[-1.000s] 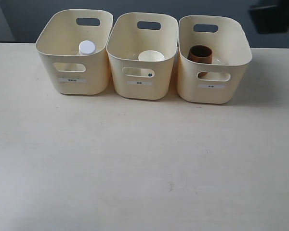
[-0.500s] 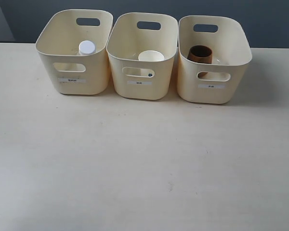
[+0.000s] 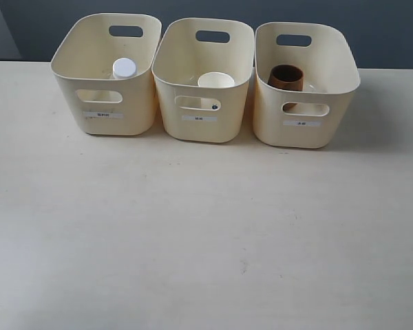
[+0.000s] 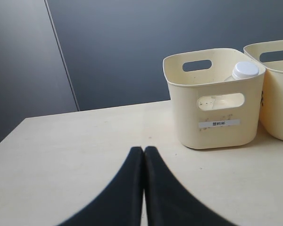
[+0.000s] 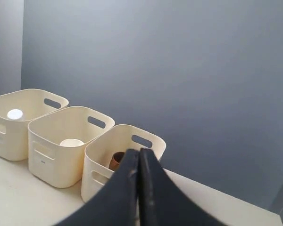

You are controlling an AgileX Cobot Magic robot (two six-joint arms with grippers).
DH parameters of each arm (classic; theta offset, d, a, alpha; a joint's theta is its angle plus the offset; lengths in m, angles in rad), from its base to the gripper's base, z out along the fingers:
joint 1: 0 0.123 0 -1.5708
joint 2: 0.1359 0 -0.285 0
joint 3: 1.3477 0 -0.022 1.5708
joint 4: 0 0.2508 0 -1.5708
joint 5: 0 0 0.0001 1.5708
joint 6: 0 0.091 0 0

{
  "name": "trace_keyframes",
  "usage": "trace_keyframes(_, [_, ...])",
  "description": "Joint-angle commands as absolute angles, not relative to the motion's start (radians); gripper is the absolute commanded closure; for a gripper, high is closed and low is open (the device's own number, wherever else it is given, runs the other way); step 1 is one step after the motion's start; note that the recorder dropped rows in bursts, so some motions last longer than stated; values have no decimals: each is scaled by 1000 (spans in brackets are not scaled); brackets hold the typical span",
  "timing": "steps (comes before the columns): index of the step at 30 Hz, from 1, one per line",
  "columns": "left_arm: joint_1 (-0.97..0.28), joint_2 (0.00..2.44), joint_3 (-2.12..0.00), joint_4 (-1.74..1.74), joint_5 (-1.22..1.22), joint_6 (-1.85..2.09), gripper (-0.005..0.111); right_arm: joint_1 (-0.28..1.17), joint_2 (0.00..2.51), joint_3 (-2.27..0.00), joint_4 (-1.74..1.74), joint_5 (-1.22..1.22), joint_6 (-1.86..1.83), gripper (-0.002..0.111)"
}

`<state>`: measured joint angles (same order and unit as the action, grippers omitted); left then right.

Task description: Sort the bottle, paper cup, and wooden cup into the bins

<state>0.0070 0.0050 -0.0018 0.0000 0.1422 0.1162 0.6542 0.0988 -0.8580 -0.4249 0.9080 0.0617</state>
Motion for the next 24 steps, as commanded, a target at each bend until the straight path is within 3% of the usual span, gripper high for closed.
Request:
trace_keyframes(1, [7,0,0,0,135,115,107,649,93,-852,-408,910,71,109])
trace_keyframes(13, [7,0,0,0,135,115,107,649,93,-852,-424,913,90,109])
trace_keyframes(18, [7,0,0,0,135,115,107,640,82,-852,-445,992,383,109])
trace_keyframes(24, [7,0,0,0,135,115,107,476,3,-733,-488,690,464,109])
